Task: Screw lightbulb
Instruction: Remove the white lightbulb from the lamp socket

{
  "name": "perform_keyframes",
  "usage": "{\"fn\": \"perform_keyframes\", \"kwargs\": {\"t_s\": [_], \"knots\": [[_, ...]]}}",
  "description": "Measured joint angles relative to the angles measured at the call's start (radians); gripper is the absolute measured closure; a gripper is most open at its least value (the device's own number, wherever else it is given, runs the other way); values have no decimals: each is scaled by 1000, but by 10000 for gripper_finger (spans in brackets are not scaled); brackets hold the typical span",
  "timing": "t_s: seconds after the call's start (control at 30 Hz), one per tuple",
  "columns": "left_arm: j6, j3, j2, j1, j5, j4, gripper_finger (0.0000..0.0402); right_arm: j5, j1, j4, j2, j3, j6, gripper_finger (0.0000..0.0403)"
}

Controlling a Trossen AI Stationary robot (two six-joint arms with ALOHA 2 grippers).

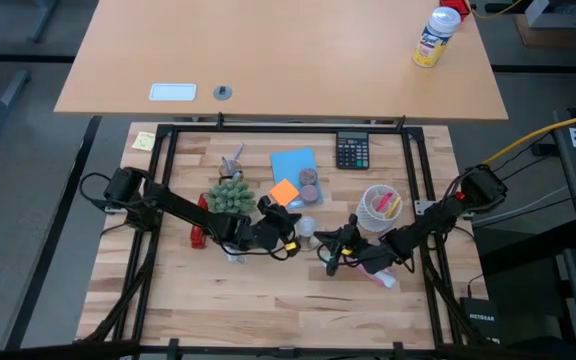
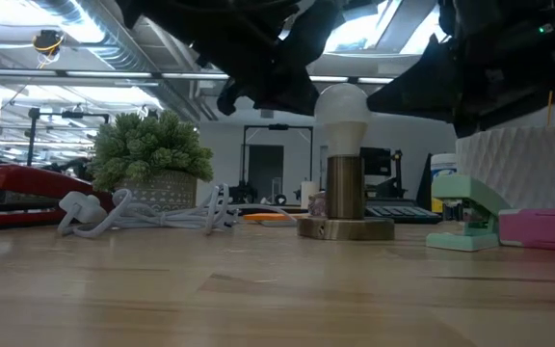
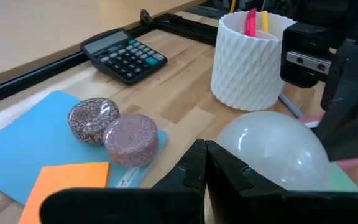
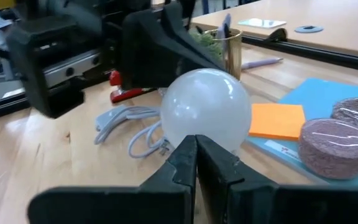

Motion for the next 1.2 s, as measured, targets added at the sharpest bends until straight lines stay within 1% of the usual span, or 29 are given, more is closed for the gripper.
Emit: {"fn": "perform_keyframes", "kwargs": {"t_s": [0.23,0.3,0.37,0.4,0.47,0.6,0.7,0.87,1.03,1.1,1.2], "knots": [[-52,0,0,-27,-12,-25,400,64,0,-8,0,-1,10,386],[-55,0,0,-36,-12,-26,400,108,-1,-11,0,-2,10,386],[-56,1,0,-51,26,-7,400,163,-8,-16,1,-4,10,386],[-55,5,2,-58,45,0,400,154,-12,-6,1,-1,11,386],[-55,2,3,-73,46,-11,400,169,-15,0,-1,2,11,386],[-55,2,3,-82,10,-8,400,138,-37,-2,1,1,11,386],[-55,2,3,-93,-4,-11,400,144,-33,-4,-5,1,7,386],[-46,2,3,-107,-60,-7,400,153,-32,0,-36,1,-41,386],[-31,2,-5,-119,-115,-1,400,72,-29,2,-84,0,-46,386],[-15,2,-10,-123,-141,-3,400,7,-30,2,-102,0,-46,386],[7,2,-15,-122,-200,-4,400,-119,-30,6,-116,0,-40,386]]}}
